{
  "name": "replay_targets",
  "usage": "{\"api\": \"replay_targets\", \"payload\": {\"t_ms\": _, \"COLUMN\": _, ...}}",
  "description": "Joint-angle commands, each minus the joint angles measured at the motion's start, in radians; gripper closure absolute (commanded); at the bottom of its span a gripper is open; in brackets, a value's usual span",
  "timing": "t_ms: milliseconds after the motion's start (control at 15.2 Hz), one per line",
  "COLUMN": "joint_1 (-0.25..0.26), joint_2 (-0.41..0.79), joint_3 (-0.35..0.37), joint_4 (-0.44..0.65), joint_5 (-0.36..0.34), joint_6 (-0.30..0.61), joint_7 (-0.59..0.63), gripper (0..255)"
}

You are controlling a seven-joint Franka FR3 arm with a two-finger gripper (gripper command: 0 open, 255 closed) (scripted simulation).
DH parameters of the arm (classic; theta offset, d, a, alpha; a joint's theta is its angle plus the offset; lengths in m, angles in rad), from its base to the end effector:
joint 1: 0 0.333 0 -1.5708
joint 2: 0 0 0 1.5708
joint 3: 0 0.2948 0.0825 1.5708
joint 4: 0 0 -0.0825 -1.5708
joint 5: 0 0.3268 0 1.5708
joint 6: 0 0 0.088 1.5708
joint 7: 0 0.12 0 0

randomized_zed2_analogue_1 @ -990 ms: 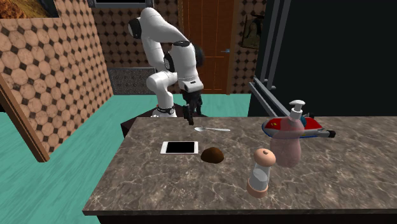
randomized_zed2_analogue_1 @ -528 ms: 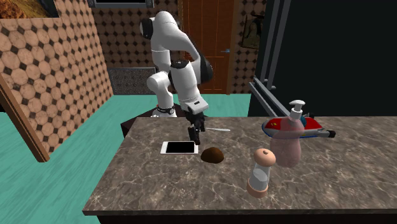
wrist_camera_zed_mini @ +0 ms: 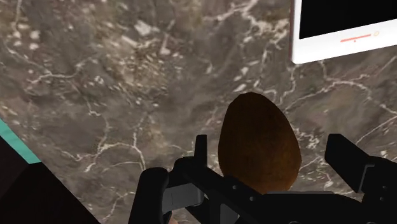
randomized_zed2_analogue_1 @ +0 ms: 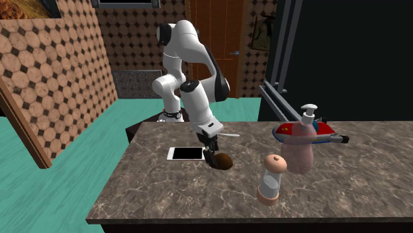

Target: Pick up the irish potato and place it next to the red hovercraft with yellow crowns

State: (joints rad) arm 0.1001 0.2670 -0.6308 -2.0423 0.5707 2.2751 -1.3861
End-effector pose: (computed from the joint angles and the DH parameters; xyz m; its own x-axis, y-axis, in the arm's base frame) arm 0.4821 -0.2488 0.3416 0.8443 0.4602 0.2746 0.4927 -0.8681 -0.0601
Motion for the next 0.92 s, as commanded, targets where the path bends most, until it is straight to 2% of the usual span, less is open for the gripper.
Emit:
{"api": "replay_targets", "payload": {"t_ms": 0, "joint_1": -0.003, "joint_2": 0.019, "joint_3": 0.010, "joint_4": -0.003, "joint_5": 0.022, "joint_6": 0.017, "joint_7": -0.014, "gripper": 0}}
{"api": "replay_targets", "payload": {"t_ms": 132, "joint_1": -0.008, "joint_2": 0.046, "joint_3": 0.023, "joint_4": -0.004, "joint_5": 0.050, "joint_6": 0.037, "joint_7": -0.031, "gripper": 0}}
{"api": "replay_targets", "payload": {"t_ms": 660, "joint_1": -0.008, "joint_2": 0.046, "joint_3": 0.023, "joint_4": -0.004, "joint_5": 0.049, "joint_6": 0.037, "joint_7": -0.031, "gripper": 0}}
{"api": "replay_targets", "payload": {"t_ms": 726, "joint_1": -0.008, "joint_2": 0.046, "joint_3": 0.023, "joint_4": -0.004, "joint_5": 0.049, "joint_6": 0.037, "joint_7": -0.031, "gripper": 255}}
{"api": "replay_targets", "payload": {"t_ms": 858, "joint_1": -0.008, "joint_2": 0.046, "joint_3": 0.023, "joint_4": -0.004, "joint_5": 0.050, "joint_6": 0.037, "joint_7": -0.031, "gripper": 255}}
